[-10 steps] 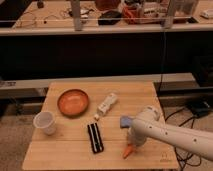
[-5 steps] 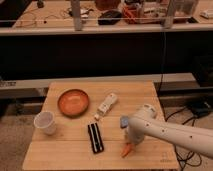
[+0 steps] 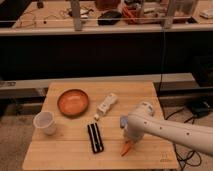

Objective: Drag the pepper across the table

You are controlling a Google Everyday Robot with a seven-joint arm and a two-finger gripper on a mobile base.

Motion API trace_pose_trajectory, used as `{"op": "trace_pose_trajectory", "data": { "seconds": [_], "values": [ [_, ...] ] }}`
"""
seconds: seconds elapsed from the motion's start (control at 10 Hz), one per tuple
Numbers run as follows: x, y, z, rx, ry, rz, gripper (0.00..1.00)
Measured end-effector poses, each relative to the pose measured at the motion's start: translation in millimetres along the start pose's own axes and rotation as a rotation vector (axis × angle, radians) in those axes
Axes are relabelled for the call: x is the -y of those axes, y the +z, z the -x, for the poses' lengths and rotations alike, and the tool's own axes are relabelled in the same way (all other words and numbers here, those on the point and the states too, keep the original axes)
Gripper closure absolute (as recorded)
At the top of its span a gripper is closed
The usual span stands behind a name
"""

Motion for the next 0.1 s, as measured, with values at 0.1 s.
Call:
{"op": "trace_pose_trajectory", "data": {
  "seconds": [0.1],
  "values": [
    [1.6, 0.8, -1.3, 0.000, -0.004, 0.004, 1.00]
  ]
}}
